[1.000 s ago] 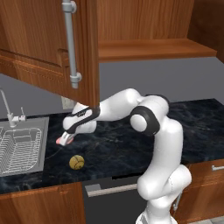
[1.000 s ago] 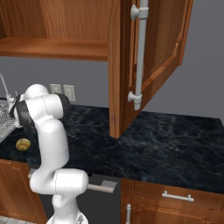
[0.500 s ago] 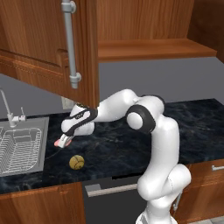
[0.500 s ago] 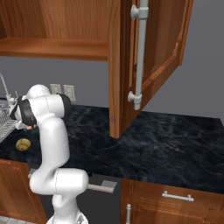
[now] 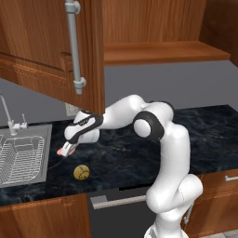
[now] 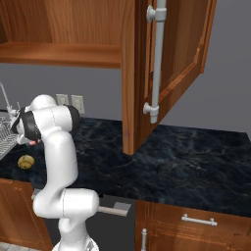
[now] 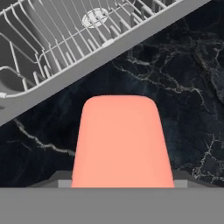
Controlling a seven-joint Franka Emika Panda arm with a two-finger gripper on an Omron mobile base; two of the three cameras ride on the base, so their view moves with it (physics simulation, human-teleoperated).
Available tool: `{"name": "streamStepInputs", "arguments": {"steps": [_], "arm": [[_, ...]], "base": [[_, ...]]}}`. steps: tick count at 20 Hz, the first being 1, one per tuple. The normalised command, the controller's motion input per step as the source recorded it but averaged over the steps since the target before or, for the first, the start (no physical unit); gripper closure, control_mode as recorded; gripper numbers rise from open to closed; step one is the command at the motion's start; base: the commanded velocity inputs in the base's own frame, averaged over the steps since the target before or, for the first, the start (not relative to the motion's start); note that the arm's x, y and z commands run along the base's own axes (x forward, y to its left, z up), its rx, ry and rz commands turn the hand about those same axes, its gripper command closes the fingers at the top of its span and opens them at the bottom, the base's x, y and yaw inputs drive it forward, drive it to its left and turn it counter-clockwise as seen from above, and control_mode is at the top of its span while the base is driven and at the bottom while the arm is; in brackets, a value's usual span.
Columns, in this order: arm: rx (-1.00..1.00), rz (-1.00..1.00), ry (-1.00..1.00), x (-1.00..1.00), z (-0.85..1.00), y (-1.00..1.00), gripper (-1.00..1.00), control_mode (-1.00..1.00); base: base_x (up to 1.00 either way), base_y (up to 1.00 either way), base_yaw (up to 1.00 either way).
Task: Open the cabinet. Pick the bar soap and place it next to the sink. Then close the cabinet.
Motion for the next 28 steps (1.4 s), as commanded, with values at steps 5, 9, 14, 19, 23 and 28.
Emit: {"name": "streamStepInputs", "arguments": {"steps": [5,9,14,19,23,28], "arm": [[0.0,0.0,0.0,0.0,0.0,0.0,-1.0,-1.0],[0.0,0.0,0.0,0.0,0.0,0.0,-1.0,-1.0],[0.0,0.0,0.0,0.0,0.0,0.0,-1.0,-1.0],[0.0,0.0,-0.02,-0.05,0.03,0.0,-1.0,-1.0],[0.0,0.0,-0.09,-0.42,0.38,-0.08,-1.0,-1.0],[0.02,0.0,-0.12,-0.47,0.39,-0.26,-1.0,-1.0]], "base": [[0.0,0.0,0.0],[0.0,0.0,0.0],[0.0,0.0,0.0],[0.0,0.0,0.0],[0.0,0.0,0.0],[0.0,0.0,0.0]]}}
